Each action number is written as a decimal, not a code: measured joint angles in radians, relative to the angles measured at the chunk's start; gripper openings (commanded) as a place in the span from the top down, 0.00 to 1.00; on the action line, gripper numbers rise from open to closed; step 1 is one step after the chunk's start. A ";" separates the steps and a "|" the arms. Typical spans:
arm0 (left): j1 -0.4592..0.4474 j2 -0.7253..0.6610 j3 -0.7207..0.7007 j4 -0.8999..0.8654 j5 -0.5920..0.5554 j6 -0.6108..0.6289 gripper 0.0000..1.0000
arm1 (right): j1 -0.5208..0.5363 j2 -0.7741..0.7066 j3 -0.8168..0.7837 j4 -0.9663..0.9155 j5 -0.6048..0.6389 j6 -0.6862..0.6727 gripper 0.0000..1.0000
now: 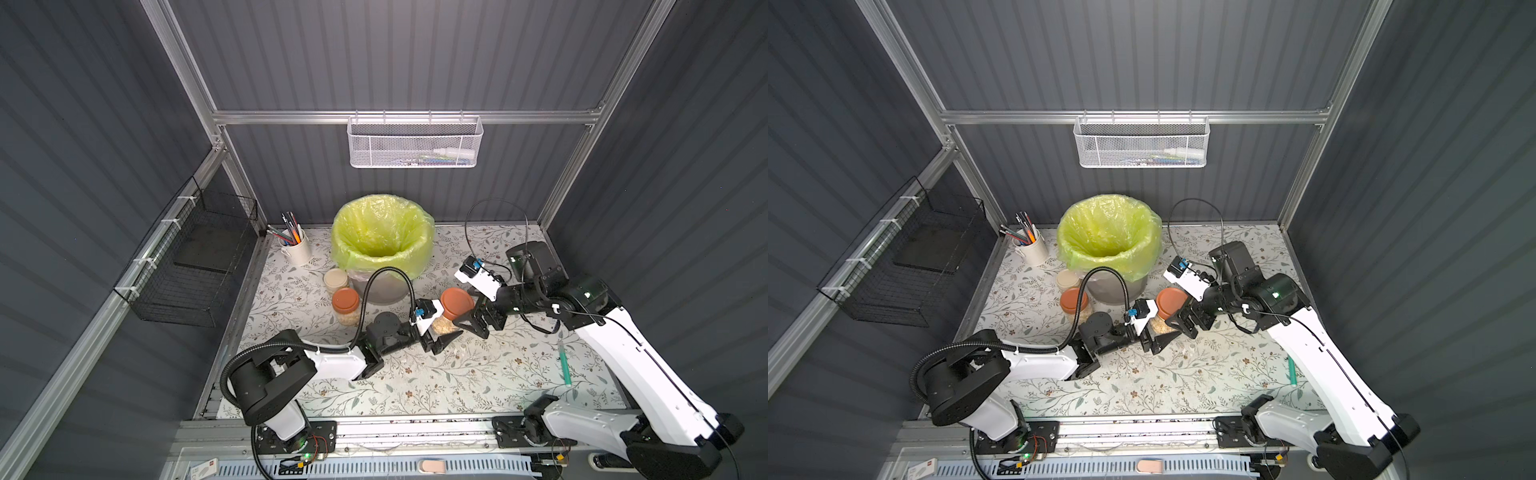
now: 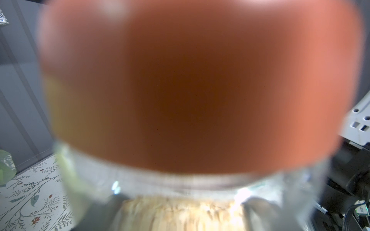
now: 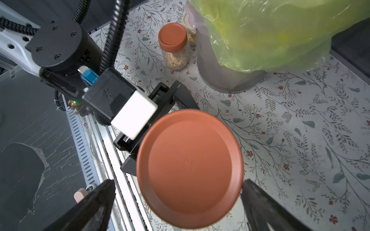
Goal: Empty expired oatmeal from jars
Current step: Unscrew the lid from the jar.
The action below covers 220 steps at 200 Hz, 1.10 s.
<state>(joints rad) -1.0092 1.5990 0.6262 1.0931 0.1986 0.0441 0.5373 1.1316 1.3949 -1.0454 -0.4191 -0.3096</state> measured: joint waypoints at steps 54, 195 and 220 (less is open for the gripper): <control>0.000 0.000 0.000 -0.001 -0.015 0.005 0.76 | -0.019 -0.087 -0.037 0.033 0.077 0.103 0.01; -0.003 0.021 0.010 -0.115 -0.027 0.113 0.75 | -0.122 0.018 0.076 -0.150 0.111 1.022 0.01; -0.003 0.021 0.016 -0.139 -0.035 0.141 0.76 | -0.122 0.039 0.115 -0.188 0.111 1.111 0.01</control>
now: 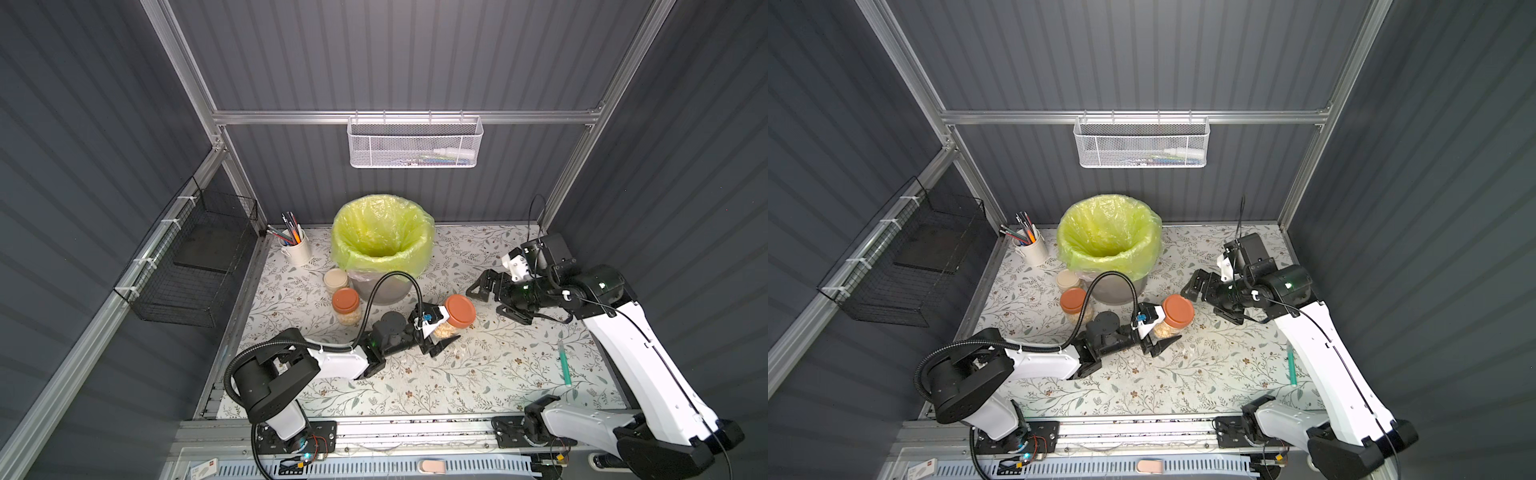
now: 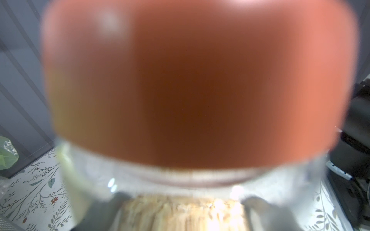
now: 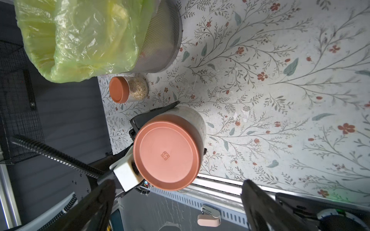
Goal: Empty expired oatmeal from jars
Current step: Unscrew the lid from the jar.
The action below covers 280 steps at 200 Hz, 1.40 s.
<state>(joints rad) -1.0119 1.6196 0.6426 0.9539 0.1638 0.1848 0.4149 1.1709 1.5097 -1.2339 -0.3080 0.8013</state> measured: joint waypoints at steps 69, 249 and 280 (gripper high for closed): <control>-0.002 0.000 0.001 -0.013 -0.019 0.026 0.76 | 0.021 -0.006 -0.106 0.017 -0.060 0.175 0.01; -0.002 0.000 0.002 -0.013 -0.023 0.033 0.76 | 0.077 0.198 -0.024 0.051 -0.060 0.167 0.01; -0.002 0.000 0.002 -0.012 -0.022 0.033 0.76 | 0.087 0.208 -0.018 0.042 -0.057 0.151 0.05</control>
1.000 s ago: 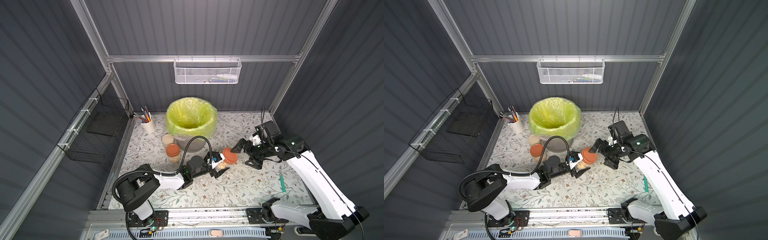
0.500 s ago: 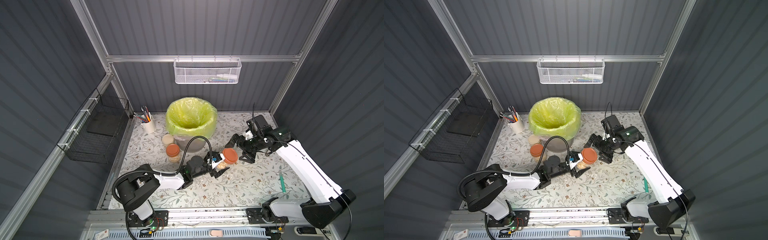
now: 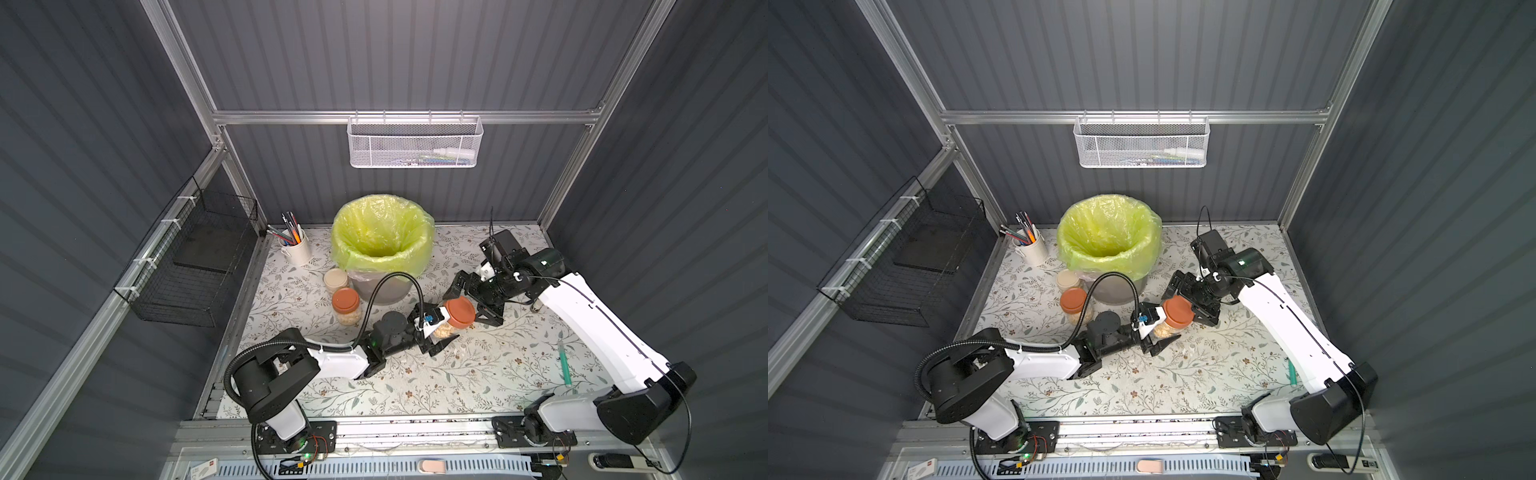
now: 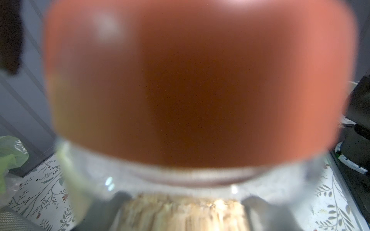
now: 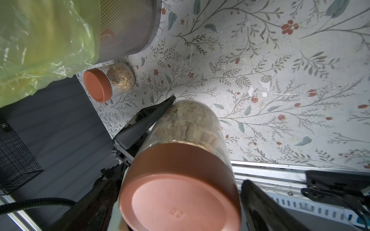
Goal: Empty expired oatmeal from jars
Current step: Unscrew the lid from the jar.
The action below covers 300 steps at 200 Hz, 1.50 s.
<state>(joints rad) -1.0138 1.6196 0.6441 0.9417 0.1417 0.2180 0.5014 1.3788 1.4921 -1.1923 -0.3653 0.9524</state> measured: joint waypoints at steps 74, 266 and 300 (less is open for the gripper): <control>0.000 0.006 0.000 -0.001 0.000 0.000 0.76 | 0.022 0.008 0.008 -0.013 0.045 -0.037 0.22; 0.001 -0.027 -0.013 0.030 0.062 -0.122 0.79 | 0.026 -0.021 0.043 0.018 -0.013 -0.605 0.39; 0.001 -0.035 -0.017 0.030 0.062 -0.125 0.80 | 0.026 -0.021 0.047 0.020 -0.024 -0.733 0.40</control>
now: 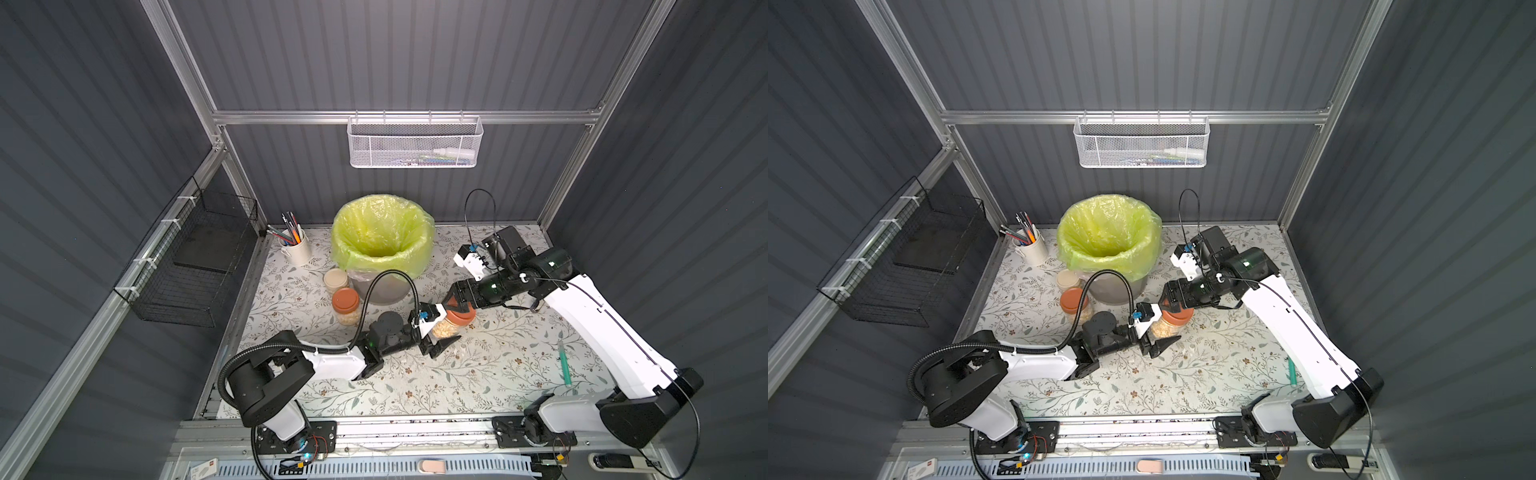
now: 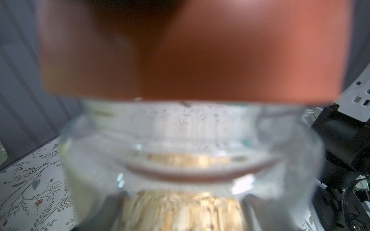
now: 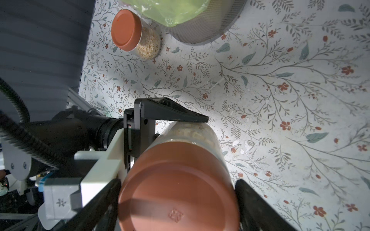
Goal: Empty expired oatmeal from jars
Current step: Unscrew the lid from the jar.
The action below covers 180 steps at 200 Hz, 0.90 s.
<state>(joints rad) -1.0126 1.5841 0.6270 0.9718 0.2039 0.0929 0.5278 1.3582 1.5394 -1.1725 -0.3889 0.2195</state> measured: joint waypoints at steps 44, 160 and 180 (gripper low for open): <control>0.000 -0.003 -0.001 0.002 0.005 0.000 0.80 | 0.004 -0.002 0.000 -0.003 0.001 -0.136 0.44; 0.000 -0.017 -0.021 0.017 0.024 -0.001 0.81 | 0.007 -0.043 -0.002 -0.003 -0.019 -0.407 0.46; 0.000 -0.020 -0.040 0.021 0.022 -0.001 0.81 | -0.005 -0.041 0.001 -0.003 -0.022 -0.423 0.46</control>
<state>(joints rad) -1.0130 1.5642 0.5869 0.9924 0.2256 0.0921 0.5228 1.3170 1.5402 -1.1755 -0.4110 -0.2031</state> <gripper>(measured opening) 0.875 0.839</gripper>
